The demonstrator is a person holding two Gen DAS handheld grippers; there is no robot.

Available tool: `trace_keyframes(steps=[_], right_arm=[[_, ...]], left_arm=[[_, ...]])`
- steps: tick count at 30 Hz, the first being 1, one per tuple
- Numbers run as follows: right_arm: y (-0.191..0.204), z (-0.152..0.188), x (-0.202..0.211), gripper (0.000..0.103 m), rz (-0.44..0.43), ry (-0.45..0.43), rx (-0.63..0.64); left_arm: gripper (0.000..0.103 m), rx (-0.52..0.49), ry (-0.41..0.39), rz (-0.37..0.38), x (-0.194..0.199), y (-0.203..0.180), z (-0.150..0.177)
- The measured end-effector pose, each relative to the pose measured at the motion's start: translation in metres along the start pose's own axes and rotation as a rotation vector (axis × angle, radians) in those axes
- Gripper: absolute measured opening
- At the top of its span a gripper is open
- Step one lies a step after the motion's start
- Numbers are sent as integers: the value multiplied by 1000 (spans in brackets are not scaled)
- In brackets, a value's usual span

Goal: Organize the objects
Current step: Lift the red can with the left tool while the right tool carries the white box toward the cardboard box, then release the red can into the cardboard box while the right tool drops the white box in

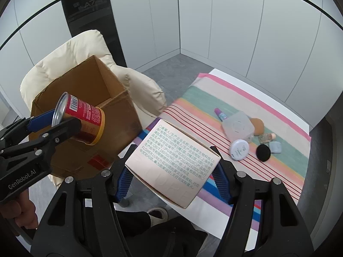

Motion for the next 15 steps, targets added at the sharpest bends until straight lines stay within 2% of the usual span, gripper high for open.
trace_keyframes(steps=[15], right_arm=[[57, -8, -13, 68, -59, 3, 77]], left_arm=[[58, 86, -11, -110, 18, 64, 16]])
Point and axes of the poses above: each gripper's, at about its wrist camera, not at the fingertips, and x roughly against the way its jaws point, y to its left, z to its underside, the point moved 3 cm from there along -x, roughly the way its jaws point, and after that the axes turned 6 degrees about -x, right-handed, at the moved point
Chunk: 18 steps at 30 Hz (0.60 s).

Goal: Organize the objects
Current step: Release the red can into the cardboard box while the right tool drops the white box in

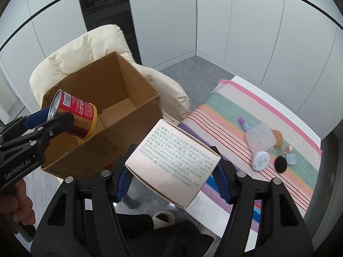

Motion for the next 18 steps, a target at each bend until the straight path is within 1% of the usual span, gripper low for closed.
trace_keyframes(steps=[7, 11, 13, 15, 17, 18], right_arm=[[30, -2, -6, 68, -28, 2, 44], [45, -3, -7, 68, -43, -1, 65], [52, -3, -8, 68, -50, 0, 75], [58, -3, -8, 68, -56, -1, 83], [65, -4, -9, 68, -62, -1, 91], [69, -5, -10, 68, -65, -1, 95]], left_arm=[[58, 20, 19, -74, -3, 29, 11], [59, 4, 26, -114, -3, 41, 16], [67, -4, 8, -132, 2, 47, 17], [93, 3, -12, -153, 8, 54, 18], [103, 29, -28, -181, 14, 65, 20], [103, 39, -32, -186, 16, 70, 22]])
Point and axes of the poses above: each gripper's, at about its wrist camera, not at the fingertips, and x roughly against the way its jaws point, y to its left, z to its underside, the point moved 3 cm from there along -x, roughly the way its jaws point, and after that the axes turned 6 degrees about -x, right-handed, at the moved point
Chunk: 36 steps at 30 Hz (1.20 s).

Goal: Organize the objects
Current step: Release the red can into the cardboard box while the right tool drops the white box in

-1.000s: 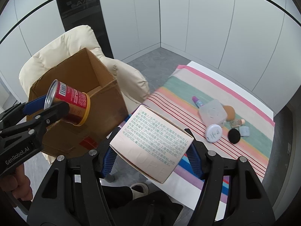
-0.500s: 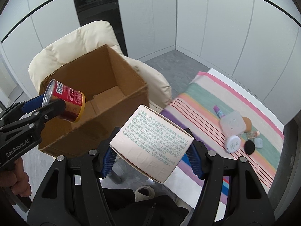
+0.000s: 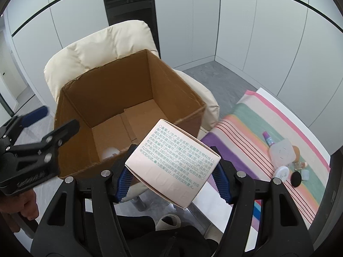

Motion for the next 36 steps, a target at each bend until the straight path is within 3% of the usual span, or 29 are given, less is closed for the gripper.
trace_keyframes(steps=[22, 29, 30, 33, 36], right_arm=[[95, -19, -32, 68, -109, 30, 99], [114, -20, -42, 69, -98, 44, 122], [116, -20, -42, 71, -95, 43, 126], [117, -21, -40, 90, -87, 19, 136], [116, -22, -37, 95, -83, -1, 138]], left_arm=[[103, 117, 20, -103, 35, 96, 47], [103, 140, 28, -127, 37, 114, 54], [103, 140, 28, -129, 37, 114, 54], [103, 141, 30, -129, 35, 114, 54], [103, 141, 38, -127, 33, 112, 54]])
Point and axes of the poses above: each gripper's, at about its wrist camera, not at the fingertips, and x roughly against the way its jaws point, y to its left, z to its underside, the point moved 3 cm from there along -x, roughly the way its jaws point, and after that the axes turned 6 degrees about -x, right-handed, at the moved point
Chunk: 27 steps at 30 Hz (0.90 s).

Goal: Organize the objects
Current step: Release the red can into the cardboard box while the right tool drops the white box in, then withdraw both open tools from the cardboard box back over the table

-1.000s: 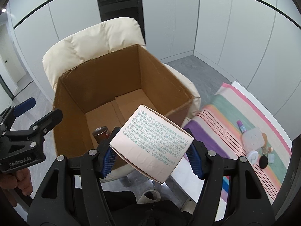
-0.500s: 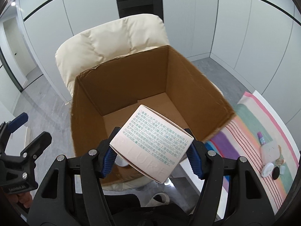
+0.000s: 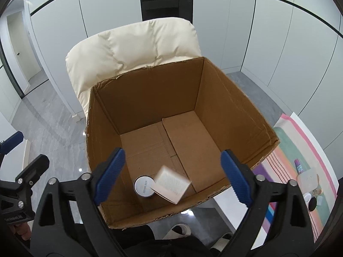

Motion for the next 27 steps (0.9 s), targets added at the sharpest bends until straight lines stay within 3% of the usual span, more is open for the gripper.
trace_keyframes(steps=[3, 27], right_arm=[[-4, 1, 1, 103, -8, 0, -12], [-63, 9, 19, 103, 27, -33, -55]], left_arm=[[103, 11, -1, 2, 0, -2, -2], [103, -45, 7, 52, -12, -55, -20]])
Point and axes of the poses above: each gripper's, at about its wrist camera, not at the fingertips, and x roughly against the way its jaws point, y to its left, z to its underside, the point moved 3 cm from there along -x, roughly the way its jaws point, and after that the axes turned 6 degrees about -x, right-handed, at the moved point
